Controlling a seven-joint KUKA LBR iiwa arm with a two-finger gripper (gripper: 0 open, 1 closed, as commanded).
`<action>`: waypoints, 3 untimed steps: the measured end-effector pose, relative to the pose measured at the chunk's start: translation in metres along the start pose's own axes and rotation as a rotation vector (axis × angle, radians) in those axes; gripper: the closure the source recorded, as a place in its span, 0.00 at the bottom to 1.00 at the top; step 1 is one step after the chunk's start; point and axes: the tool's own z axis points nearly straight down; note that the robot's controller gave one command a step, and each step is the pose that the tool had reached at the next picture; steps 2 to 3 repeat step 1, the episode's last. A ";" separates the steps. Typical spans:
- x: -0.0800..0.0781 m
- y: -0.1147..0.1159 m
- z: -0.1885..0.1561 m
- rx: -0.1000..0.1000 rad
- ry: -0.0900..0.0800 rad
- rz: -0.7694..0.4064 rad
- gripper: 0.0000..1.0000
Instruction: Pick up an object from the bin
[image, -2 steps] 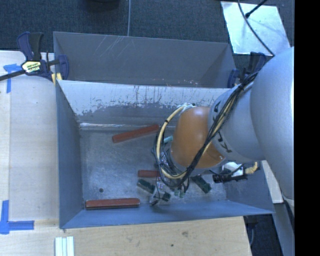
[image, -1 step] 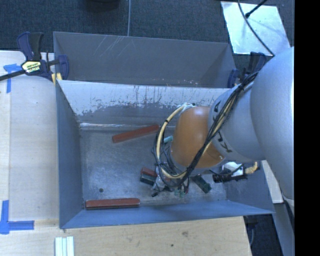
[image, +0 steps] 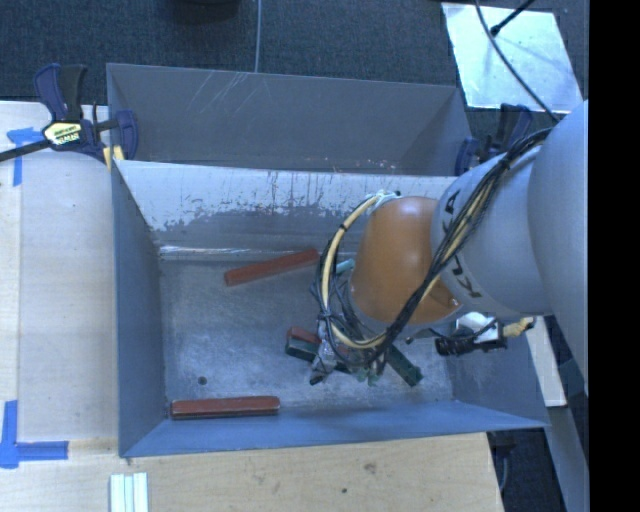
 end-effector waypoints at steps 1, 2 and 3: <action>-0.002 0.000 -0.026 0.000 -0.001 -0.001 1.00; -0.002 0.000 -0.026 0.000 -0.001 -0.001 1.00; -0.002 0.000 -0.026 0.000 -0.001 -0.001 1.00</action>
Offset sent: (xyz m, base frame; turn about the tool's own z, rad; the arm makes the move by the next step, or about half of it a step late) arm 0.0002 0.0001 0.0249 0.0000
